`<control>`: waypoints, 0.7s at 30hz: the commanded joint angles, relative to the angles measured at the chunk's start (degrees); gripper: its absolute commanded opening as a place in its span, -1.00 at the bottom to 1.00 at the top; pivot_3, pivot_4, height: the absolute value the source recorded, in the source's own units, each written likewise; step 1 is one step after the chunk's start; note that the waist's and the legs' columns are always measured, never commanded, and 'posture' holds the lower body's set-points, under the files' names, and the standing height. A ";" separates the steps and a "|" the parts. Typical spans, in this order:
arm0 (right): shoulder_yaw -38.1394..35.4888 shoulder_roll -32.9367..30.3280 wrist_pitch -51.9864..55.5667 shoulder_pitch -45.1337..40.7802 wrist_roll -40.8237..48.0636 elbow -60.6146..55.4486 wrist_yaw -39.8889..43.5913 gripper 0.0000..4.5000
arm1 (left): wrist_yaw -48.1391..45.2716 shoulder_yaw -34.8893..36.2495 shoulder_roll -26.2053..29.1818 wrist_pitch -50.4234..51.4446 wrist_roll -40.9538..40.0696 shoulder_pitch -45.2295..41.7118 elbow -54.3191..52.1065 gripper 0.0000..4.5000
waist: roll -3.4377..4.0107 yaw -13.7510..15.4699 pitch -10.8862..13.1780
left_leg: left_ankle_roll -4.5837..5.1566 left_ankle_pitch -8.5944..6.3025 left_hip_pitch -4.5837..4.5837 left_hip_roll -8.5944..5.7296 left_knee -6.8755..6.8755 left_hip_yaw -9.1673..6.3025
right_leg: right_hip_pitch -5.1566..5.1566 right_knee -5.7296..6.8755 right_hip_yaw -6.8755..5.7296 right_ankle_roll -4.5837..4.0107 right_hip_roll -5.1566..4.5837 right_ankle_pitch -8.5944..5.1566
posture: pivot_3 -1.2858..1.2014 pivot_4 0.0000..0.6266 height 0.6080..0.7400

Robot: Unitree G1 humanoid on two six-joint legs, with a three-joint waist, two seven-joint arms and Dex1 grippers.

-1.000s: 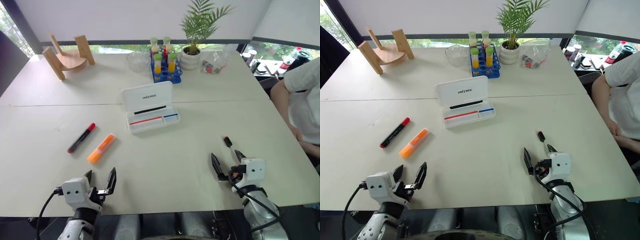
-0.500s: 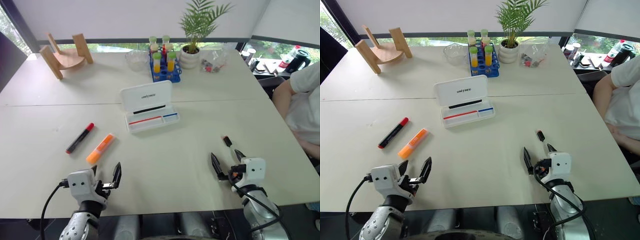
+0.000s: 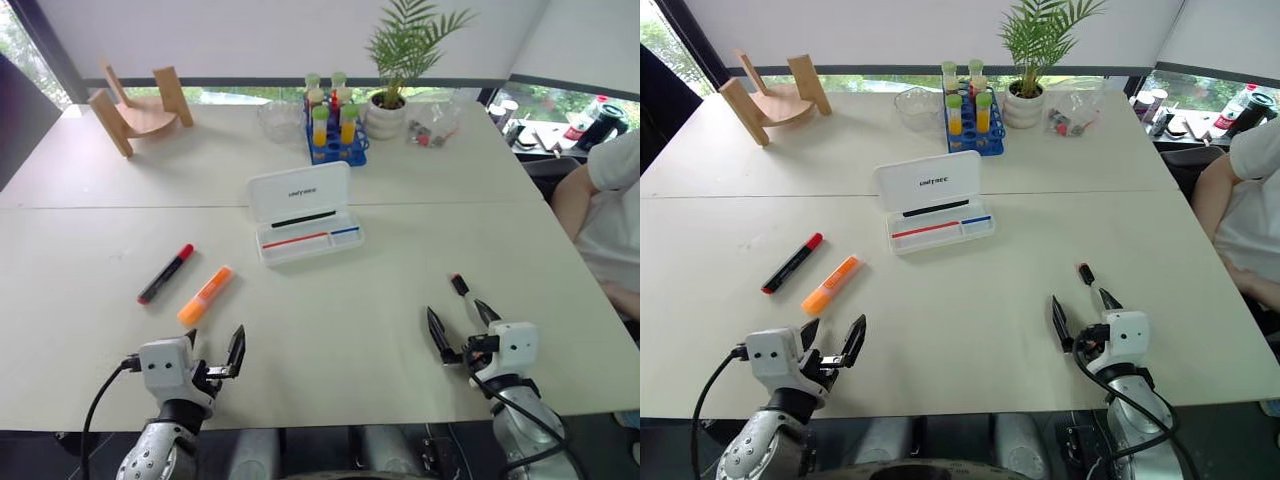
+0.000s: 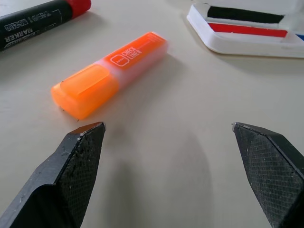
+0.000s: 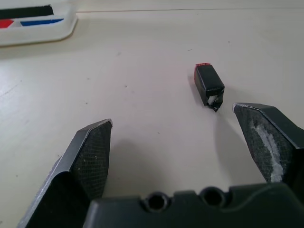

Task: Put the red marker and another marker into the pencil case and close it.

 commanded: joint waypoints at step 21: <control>-10.35 -50.14 46.30 -30.89 43.14 -17.89 30.98 1.00 | -65.21 -10.34 32.93 -1.42 -5.01 -70.59 53.56 0.96 | 0.60 -0.20 0.66 | 0.21 -0.04 -0.26 -0.05 -0.02 -0.18 | -0.09 0.25 -0.31 0.40 0.32 0.20 | 0.03 -0.52 1.00</control>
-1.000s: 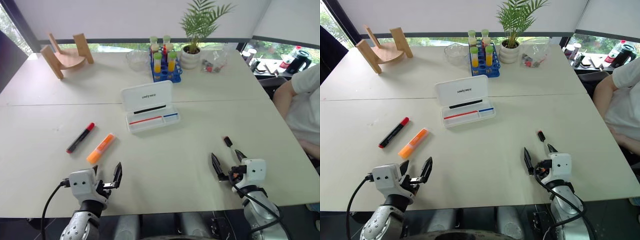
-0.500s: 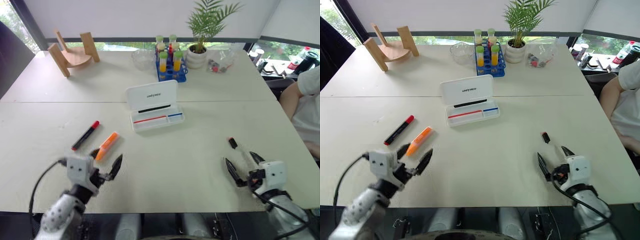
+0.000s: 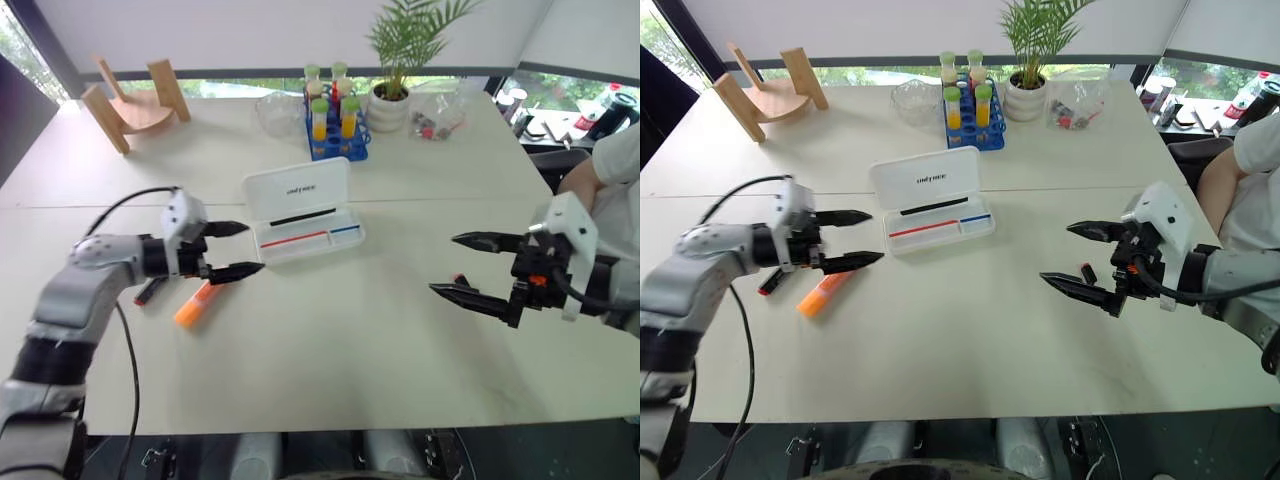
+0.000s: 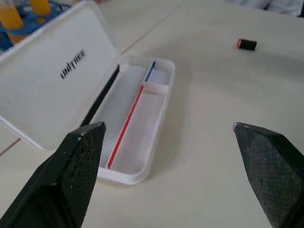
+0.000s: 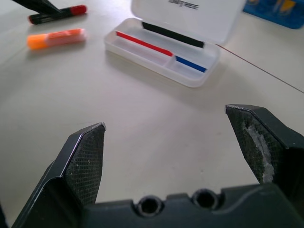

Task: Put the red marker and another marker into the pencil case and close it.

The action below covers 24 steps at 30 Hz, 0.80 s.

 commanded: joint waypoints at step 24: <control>2.43 1.90 4.24 -7.79 0.47 -3.47 -4.03 1.00 | -9.60 -8.89 -19.25 -20.78 20.15 -17.96 37.79 -0.76 | -0.17 -0.06 0.16 | 0.02 0.00 -0.22 -0.01 0.53 -0.06 | -0.10 0.30 0.01 0.25 -0.02 0.14 | 0.03 -0.52 1.00</control>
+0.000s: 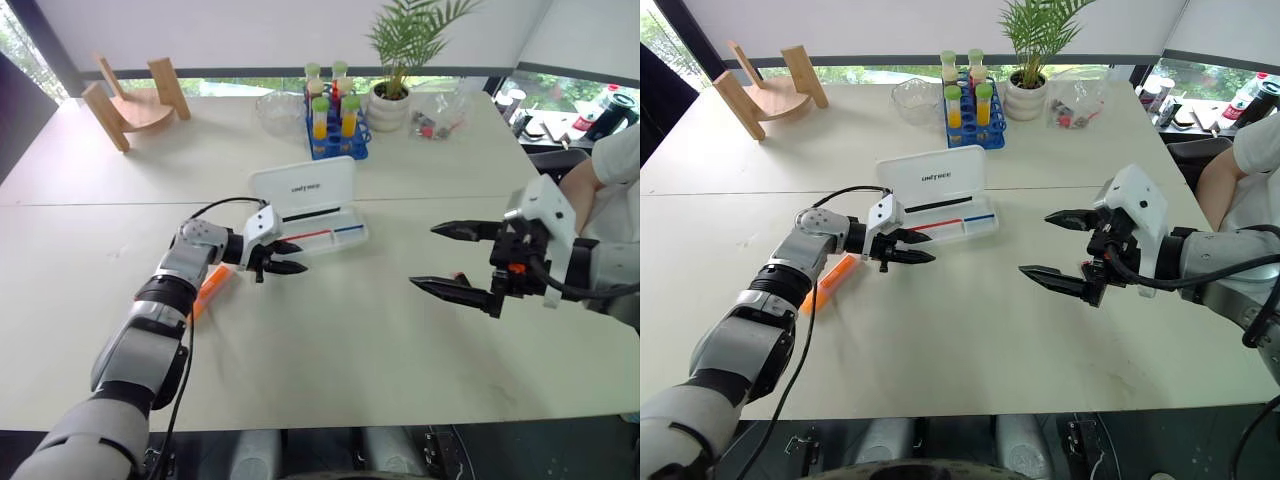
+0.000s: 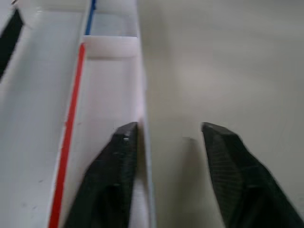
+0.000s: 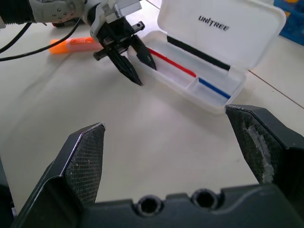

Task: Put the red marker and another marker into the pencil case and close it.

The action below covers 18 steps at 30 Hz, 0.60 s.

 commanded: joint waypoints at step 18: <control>0.79 1.59 -5.19 -0.73 -5.14 3.55 4.89 1.00 | -4.29 -2.54 9.56 17.69 -2.86 23.67 -46.34 -0.98 | 0.07 -0.09 -0.02 | 0.02 -0.01 0.08 0.06 0.16 0.01 | 0.08 0.15 0.05 -0.01 0.02 -0.01 | 0.03 -0.52 1.00</control>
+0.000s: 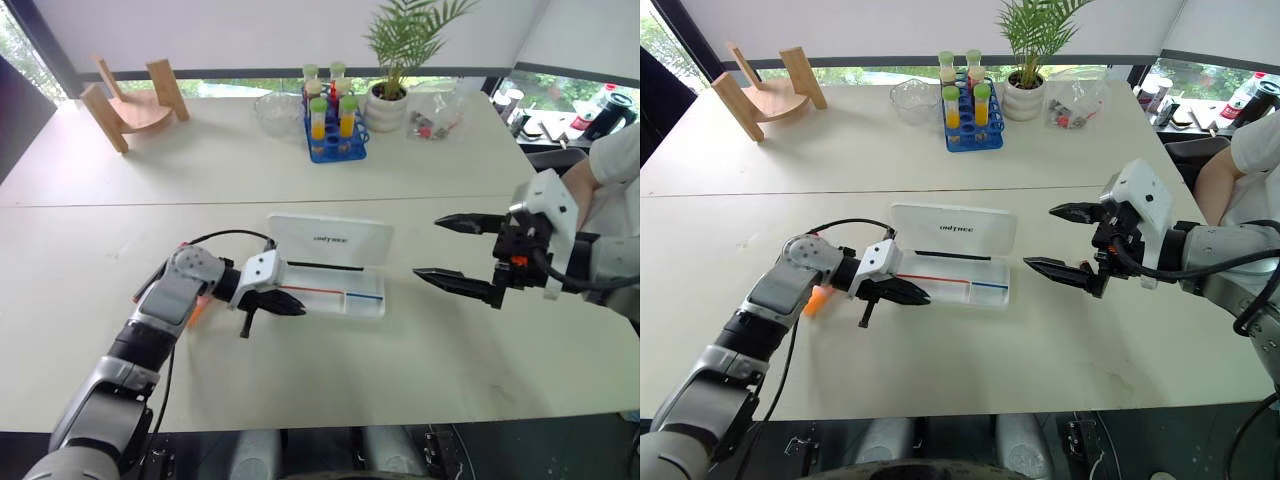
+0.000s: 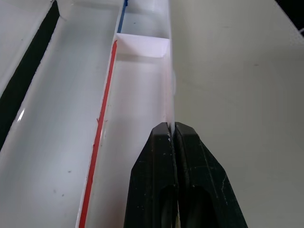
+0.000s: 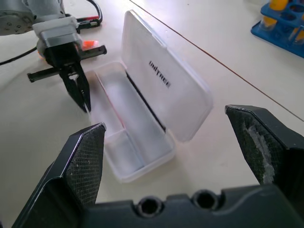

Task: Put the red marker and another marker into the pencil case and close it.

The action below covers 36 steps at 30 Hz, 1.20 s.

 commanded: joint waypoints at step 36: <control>8.42 5.52 -6.71 -7.72 -7.39 6.22 5.99 1.00 | 44.18 38.07 12.50 30.29 -11.27 12.60 -16.05 0.98 | 0.03 -0.20 0.09 | 0.01 -0.01 0.24 0.02 0.09 0.00 | 0.10 0.22 0.01 -0.01 0.02 -0.01 | 0.03 -0.52 1.00</control>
